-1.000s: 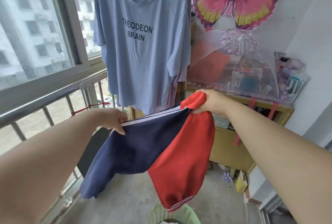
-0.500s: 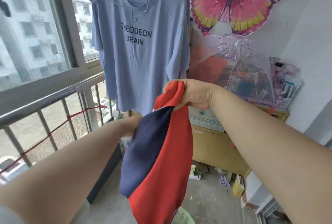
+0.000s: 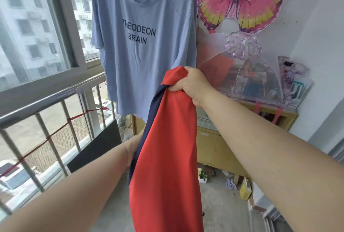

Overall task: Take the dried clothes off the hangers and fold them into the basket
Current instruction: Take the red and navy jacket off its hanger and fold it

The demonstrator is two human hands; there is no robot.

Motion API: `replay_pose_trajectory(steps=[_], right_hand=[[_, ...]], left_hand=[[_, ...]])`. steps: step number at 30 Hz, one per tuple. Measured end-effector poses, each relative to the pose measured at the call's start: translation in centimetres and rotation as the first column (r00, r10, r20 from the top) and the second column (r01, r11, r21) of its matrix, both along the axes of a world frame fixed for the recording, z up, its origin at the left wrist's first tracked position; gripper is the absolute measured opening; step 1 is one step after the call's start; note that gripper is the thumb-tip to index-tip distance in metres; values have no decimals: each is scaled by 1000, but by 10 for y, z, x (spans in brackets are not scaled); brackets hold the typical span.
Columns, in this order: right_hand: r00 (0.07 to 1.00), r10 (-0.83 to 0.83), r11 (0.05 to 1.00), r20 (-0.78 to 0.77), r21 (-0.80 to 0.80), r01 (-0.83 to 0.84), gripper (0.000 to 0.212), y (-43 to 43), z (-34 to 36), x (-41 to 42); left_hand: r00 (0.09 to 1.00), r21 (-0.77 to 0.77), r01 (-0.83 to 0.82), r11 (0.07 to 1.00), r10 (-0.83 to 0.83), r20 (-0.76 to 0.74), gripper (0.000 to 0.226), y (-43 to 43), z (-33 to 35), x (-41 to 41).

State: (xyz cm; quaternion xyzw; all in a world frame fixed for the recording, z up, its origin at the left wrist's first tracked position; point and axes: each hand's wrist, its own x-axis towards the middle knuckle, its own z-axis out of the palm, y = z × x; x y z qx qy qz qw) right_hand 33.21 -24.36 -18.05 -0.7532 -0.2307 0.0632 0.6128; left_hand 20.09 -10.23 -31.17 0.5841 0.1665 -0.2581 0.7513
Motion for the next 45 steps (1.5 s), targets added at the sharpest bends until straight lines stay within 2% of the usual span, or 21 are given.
replay_pose_trajectory(steps=[1,2,3,5,7,10,15,17,19,20,22,24,27,29,32,34,35,37,39,42,45], right_hand=[[1000,-18,1000,4,-10,18,50,0,1,1],[1000,-26,999,5,-19,26,52,0,2,2],[1000,-27,999,-1,-27,27,56,0,3,2],[999,-23,998,-24,-52,22,68,0,2,4],[999,-12,998,-50,-58,9,74,2,0,5],[996,-35,999,-86,-22,33,84,-1,-4,8],[984,-87,975,-157,189,117,67,-12,-9,20],[977,-18,945,-215,316,87,54,-15,-7,19],[949,136,908,-285,420,-4,43,-21,-8,14],[918,229,894,-325,444,-66,52,-25,-11,10],[834,380,890,-400,404,-212,88,-35,-29,5],[733,465,882,-497,330,-336,103,-45,-57,-2],[577,548,834,-605,343,-432,102,-55,-98,-15],[524,597,796,-607,370,-478,91,-55,-112,-22],[628,512,853,-586,258,-455,56,-44,-120,-29],[685,450,893,-573,277,-355,41,-38,-122,-29],[684,456,889,-570,321,-325,38,-36,-121,-28],[664,492,866,-563,392,-309,36,-34,-118,-24],[653,514,855,-556,393,-338,40,-33,-116,-19],[647,500,865,-576,300,-402,32,-32,-112,-13],[658,492,864,-569,230,-447,30,-29,-102,-12]], left_hand=[[996,-66,66,996,-62,64,112,1,-4,-5],[997,-72,-68,995,71,35,117,7,-9,12],[993,10,-110,994,109,38,115,11,-8,21],[991,-1,69,998,-68,118,88,11,3,14],[958,140,206,968,-229,175,58,3,9,18],[977,232,68,970,-111,180,36,-9,19,24],[971,185,-97,978,52,234,32,-10,32,30],[955,199,-155,968,96,280,26,-8,42,32],[951,199,-186,962,125,284,33,-5,52,34],[951,188,-192,963,135,278,40,-3,58,35],[948,148,-209,967,164,272,51,1,69,37],[934,104,-241,965,202,296,50,4,81,40],[907,62,-286,956,250,339,43,10,92,47],[869,34,-372,928,335,365,38,16,90,54],[829,4,-454,891,420,369,23,29,79,60],[869,82,-422,903,376,322,21,41,68,61],[900,189,-397,898,339,275,23,46,65,60],[931,473,-364,802,309,193,33,58,57,58],[924,603,-381,701,270,271,42,67,50,59],[923,512,-241,824,33,382,48,64,46,58],[946,364,64,929,-173,275,52,50,39,56]])
